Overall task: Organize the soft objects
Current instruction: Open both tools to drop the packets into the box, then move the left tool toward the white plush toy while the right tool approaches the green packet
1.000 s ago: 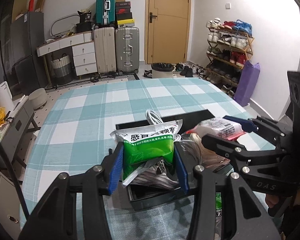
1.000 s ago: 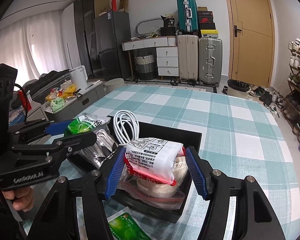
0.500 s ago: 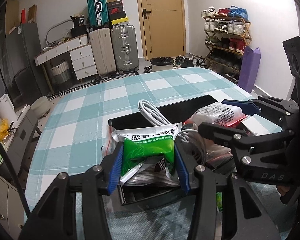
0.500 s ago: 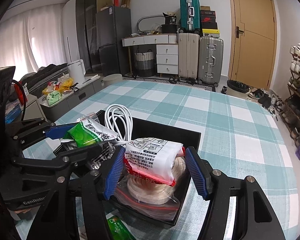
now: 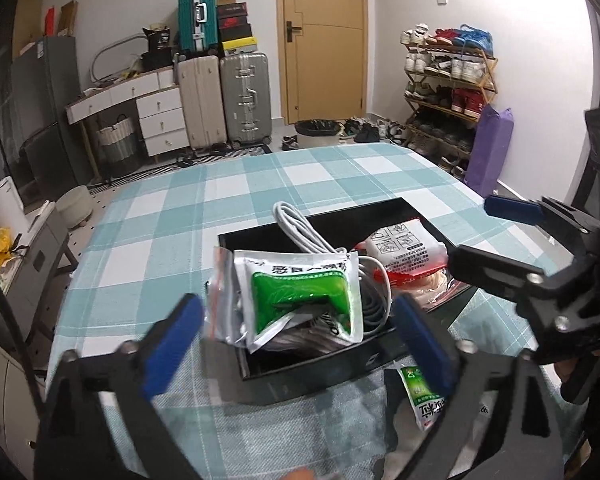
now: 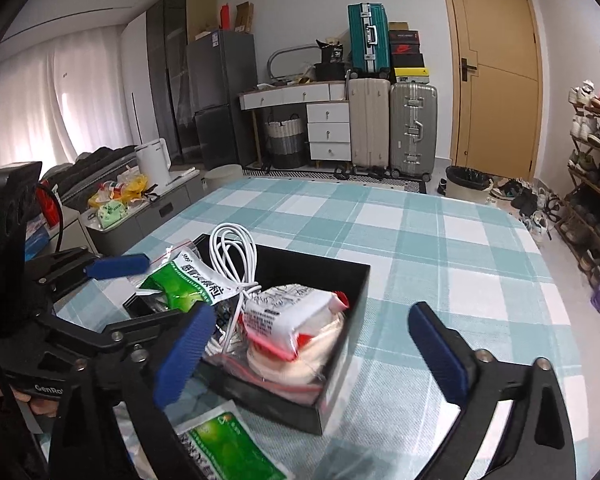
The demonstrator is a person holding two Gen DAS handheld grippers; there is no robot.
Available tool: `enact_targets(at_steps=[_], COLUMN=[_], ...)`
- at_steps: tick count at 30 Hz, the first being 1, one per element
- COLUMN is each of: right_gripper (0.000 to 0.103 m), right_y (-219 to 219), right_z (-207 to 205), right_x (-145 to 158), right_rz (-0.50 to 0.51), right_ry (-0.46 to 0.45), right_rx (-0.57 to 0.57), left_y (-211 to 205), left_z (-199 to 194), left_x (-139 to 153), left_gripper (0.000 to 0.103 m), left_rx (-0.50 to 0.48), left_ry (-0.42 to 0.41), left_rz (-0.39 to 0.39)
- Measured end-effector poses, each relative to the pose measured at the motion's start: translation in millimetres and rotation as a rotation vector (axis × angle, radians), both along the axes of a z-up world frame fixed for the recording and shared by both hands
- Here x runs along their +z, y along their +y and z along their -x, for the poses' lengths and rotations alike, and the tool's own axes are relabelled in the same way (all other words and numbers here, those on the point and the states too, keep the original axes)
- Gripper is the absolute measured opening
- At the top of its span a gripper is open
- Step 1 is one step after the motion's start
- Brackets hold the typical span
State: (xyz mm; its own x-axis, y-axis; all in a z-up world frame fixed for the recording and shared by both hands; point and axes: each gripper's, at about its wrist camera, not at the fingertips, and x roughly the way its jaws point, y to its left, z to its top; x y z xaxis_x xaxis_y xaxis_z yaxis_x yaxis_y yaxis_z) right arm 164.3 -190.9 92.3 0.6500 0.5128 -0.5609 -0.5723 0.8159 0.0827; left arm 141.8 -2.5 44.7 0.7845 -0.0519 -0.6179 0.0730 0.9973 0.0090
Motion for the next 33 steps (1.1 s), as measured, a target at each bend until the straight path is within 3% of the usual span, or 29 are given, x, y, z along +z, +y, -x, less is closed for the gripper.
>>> enact_targets(at_steps=[4, 21, 33], right_gripper=[0.102, 0.102, 0.102], right_y=[-8, -19, -10], right_z=[12, 56, 63], right_x=[3, -7, -21], right_rz=[-0.004, 0.005, 0.034], right_ry=[0.018, 0.074, 0.123], right_rx=[0.005, 0.048, 0.117], left_y=[3, 11, 12], left_z=[12, 47, 60], left_x=[4, -3, -20], left_gripper=[0.103, 0.103, 0.103], left_rx=[-0.006, 0.081, 0.119], left_ry=[-0.011, -0.027, 0.001], left_rz=[0.041, 0.046, 0.058])
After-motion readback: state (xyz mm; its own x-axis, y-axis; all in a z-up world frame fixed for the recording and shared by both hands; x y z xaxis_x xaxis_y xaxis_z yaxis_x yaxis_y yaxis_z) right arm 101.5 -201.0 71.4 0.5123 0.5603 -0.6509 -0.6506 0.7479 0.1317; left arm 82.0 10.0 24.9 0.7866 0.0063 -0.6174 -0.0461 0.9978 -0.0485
